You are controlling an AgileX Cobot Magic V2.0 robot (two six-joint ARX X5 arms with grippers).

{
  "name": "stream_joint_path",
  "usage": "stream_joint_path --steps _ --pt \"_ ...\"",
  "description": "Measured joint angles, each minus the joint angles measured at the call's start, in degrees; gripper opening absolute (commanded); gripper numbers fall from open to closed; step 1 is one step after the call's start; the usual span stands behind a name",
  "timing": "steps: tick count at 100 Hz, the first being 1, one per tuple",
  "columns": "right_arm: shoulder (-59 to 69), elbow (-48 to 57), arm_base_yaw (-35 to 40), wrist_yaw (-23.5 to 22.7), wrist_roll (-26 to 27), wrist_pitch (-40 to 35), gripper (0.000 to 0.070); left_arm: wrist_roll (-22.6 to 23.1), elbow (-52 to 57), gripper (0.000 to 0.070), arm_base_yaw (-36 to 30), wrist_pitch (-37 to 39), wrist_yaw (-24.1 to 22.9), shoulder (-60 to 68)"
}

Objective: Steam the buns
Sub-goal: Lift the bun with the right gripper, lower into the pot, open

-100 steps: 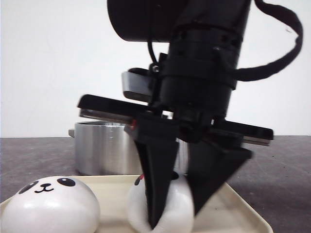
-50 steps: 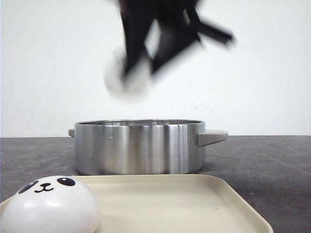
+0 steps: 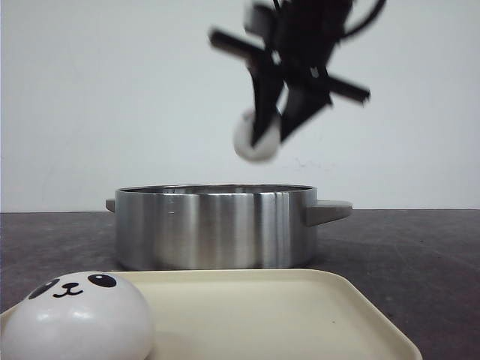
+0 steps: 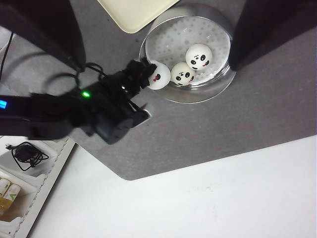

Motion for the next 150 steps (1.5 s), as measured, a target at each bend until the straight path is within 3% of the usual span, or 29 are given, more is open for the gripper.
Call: stream_joint_path --steps 41,63,67,78,91,116,150 --pt "6.8 0.0 -1.4 -2.5 -0.6 5.2 0.0000 0.7 0.0 0.0553 0.0 -0.1 0.0 2.0" --pt "9.8 0.5 -1.6 -2.5 -0.6 3.1 0.0002 0.7 0.0 0.0553 0.0 -0.1 0.0 2.1" --pt "10.0 0.7 -1.6 -2.5 -0.6 3.0 0.0035 0.7 0.0 0.0553 0.0 -0.1 0.0 2.1" --pt "10.0 0.8 -1.6 -2.6 -0.6 2.7 0.0212 0.7 0.0 0.0553 0.0 -0.2 -0.1 2.2" --pt "10.0 1.1 -1.2 -2.9 -0.6 2.9 0.0257 0.7 0.0 0.0553 0.0 -0.5 -0.1 2.2" --pt "10.1 2.4 -1.2 0.9 -0.4 0.0 0.0464 0.7 0.0 0.0553 0.0 -1.5 0.0 2.2" --pt "10.7 10.2 -1.5 6.9 -0.4 -4.8 0.0479 0.7 0.0 0.0553 0.0 -2.4 -0.1 2.1"
